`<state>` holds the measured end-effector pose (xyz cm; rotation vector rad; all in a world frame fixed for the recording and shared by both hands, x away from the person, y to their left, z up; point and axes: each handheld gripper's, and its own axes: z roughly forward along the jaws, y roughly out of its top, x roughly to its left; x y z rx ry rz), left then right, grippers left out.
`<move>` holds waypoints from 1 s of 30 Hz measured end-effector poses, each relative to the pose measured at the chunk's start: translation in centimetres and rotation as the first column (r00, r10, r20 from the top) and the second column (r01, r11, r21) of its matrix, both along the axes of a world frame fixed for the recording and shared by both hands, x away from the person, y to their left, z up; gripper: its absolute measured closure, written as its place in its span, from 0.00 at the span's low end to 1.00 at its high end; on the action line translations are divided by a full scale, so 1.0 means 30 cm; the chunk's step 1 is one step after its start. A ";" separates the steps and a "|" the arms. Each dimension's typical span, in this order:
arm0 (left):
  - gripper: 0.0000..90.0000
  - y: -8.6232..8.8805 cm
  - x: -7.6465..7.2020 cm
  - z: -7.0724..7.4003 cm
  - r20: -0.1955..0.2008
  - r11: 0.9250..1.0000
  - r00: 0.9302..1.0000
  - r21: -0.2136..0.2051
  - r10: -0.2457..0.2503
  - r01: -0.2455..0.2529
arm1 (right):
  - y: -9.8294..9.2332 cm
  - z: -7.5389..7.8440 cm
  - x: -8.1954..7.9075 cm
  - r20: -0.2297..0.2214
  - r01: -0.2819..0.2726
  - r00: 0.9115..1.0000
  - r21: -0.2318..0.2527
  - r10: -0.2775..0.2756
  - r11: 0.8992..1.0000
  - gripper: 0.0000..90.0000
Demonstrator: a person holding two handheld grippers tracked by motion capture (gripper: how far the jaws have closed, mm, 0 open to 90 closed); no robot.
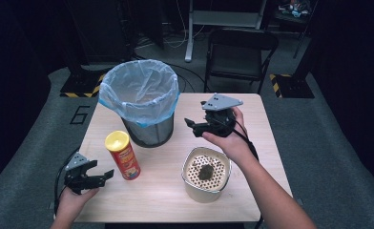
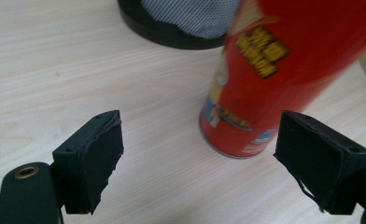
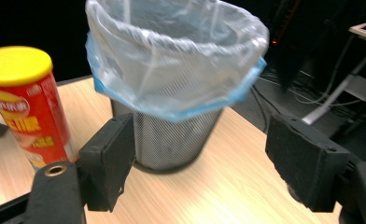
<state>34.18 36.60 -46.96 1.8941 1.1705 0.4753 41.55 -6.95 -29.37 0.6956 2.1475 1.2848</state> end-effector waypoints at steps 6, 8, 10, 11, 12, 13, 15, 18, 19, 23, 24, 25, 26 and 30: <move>0.15 -0.038 -0.006 0.014 0.025 0.998 0.999 -0.045 -0.042 0.044 | -0.080 -0.049 -0.036 -0.025 0.038 0.999 -0.008 -0.038 0.999 0.27; 0.16 -0.056 -0.003 0.012 0.024 0.998 0.998 -0.046 -0.051 0.052 | -0.120 -0.081 -0.040 -0.046 0.062 0.997 0.015 -0.061 0.998 0.28; 0.16 -0.073 0.003 0.014 0.017 0.995 0.996 -0.051 -0.083 0.083 | -0.134 -0.091 -0.041 -0.055 0.069 0.996 0.021 -0.068 0.997 0.28; 0.16 -0.085 0.004 0.015 0.018 0.995 0.996 -0.058 -0.084 0.085 | -0.150 -0.103 -0.042 -0.052 0.080 0.996 0.029 -0.078 0.996 0.28; 0.16 -0.092 0.006 0.015 0.024 0.994 0.996 -0.057 -0.088 0.089 | -0.163 -0.111 -0.046 -0.055 0.093 0.994 0.030 -0.092 0.995 0.28; 0.16 -0.110 0.011 0.015 0.029 0.992 0.994 -0.054 -0.109 0.110 | -0.186 -0.125 -0.050 -0.053 0.111 0.993 0.039 -0.109 0.993 0.28; 0.16 -0.122 0.014 0.012 0.038 0.993 0.994 -0.057 -0.106 0.108 | -0.198 -0.133 -0.054 -0.060 0.122 0.991 0.044 -0.119 0.992 0.28; 0.16 -0.145 0.029 0.007 0.040 0.991 0.992 -0.042 -0.123 0.125 | -0.232 -0.158 -0.071 -0.060 0.148 0.988 0.053 -0.145 0.988 0.28; 0.16 -0.151 0.035 0.003 0.036 0.991 0.991 -0.041 -0.127 0.129 | -0.242 -0.165 -0.078 -0.066 0.152 0.987 0.060 -0.148 0.987 0.28; 0.16 -0.170 0.051 -0.015 0.037 0.992 0.992 -0.027 -0.119 0.120 | -0.280 -0.196 -0.112 -0.079 0.181 0.982 0.085 -0.174 0.980 0.28; 0.16 -0.173 0.054 -0.017 0.037 0.993 0.992 -0.028 -0.117 0.118 | -0.287 -0.201 -0.116 -0.079 0.185 0.981 0.084 -0.178 0.979 0.28; 0.16 -0.174 0.055 -0.018 0.041 0.993 0.992 -0.019 -0.115 0.116 | -0.297 -0.210 -0.125 -0.082 0.195 0.979 0.085 -0.188 0.977 0.28; 0.16 -0.177 0.061 -0.023 0.042 0.993 0.992 -0.013 -0.116 0.117 | -0.311 -0.223 -0.136 -0.081 0.209 0.976 0.079 -0.203 0.975 0.28; 0.17 -0.177 0.076 -0.040 0.027 0.993 0.993 -0.025 -0.117 0.118 | -0.344 -0.253 -0.159 -0.085 0.241 0.968 0.063 -0.236 0.968 0.28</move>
